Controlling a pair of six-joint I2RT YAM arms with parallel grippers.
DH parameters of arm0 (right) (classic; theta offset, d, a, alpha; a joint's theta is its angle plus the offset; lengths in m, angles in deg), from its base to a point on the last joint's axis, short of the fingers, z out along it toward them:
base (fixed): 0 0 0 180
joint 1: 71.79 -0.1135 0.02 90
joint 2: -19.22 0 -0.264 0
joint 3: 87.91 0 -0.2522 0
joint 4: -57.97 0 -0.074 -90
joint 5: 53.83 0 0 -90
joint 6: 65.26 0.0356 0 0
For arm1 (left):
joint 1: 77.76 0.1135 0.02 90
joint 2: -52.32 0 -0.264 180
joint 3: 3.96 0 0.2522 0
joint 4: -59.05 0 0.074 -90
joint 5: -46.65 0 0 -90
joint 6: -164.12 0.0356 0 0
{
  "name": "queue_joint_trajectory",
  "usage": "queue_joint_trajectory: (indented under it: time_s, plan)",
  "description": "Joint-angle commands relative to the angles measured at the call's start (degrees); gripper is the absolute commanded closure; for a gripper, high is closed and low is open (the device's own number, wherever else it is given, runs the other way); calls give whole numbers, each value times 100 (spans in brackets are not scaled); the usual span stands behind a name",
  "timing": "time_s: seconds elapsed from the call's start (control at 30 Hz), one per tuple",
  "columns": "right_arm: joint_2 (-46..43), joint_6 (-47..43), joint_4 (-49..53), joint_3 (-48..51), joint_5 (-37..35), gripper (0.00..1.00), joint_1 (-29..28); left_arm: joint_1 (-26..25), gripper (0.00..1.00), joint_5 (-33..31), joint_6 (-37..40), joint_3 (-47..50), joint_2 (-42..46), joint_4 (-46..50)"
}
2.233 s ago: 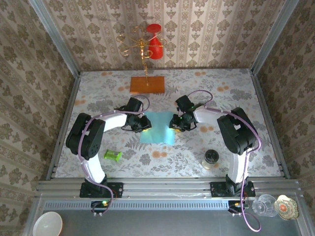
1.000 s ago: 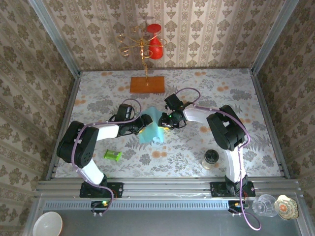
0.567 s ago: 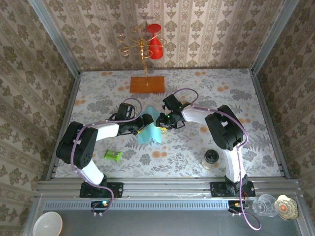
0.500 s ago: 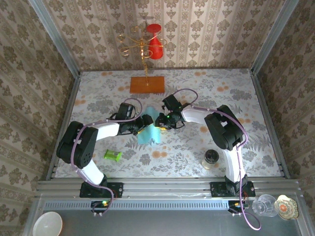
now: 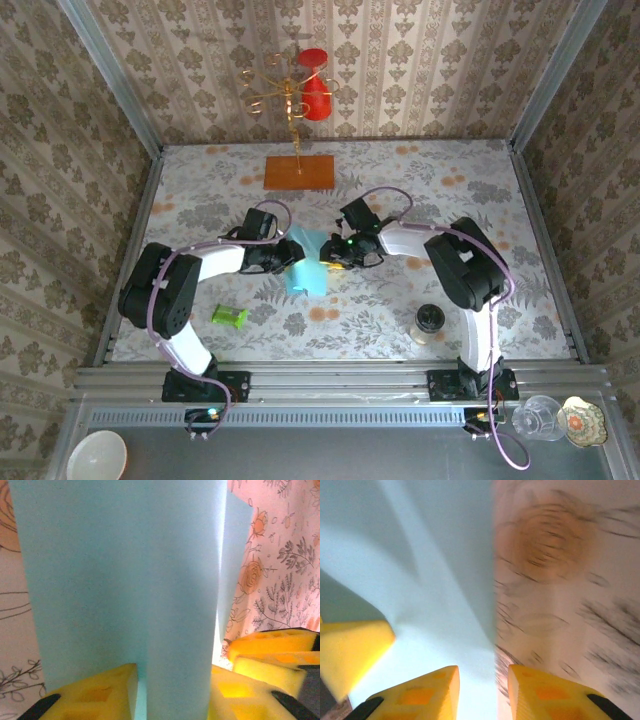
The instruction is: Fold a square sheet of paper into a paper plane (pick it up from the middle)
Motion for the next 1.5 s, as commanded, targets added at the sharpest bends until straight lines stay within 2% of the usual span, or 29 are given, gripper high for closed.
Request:
queue_joint_trajectory:
  time_s: [0.0,0.23,0.4,0.6,0.77,0.9,1.1,1.47]
  plan:
    - [-712,-14,-272,343,-60,62,259,90,66,239,104,-29,586,-56]
    - [-1728,54,-1028,957,458,38,574,266,68,1012,-349,91,1563,-705]
    - [-1854,450,-1899,1028,1090,26,611,329,68,1600,-852,-61,1778,-1193]
    - [-1601,1042,-2912,988,1668,23,610,331,69,2111,-1493,-59,1671,-1965]
    - [-1562,1225,-3218,928,1948,24,602,340,69,2133,-1409,-54,1632,-1826]
    - [-1585,1291,-3302,921,2096,29,595,339,70,2141,-1378,-58,1566,-1776]
    - [-1731,1130,-3032,924,2032,48,611,394,71,2000,-1205,-77,1530,-1452]
    - [-1755,849,-2641,893,1878,69,593,462,72,1944,-1125,-19,1493,-1323]
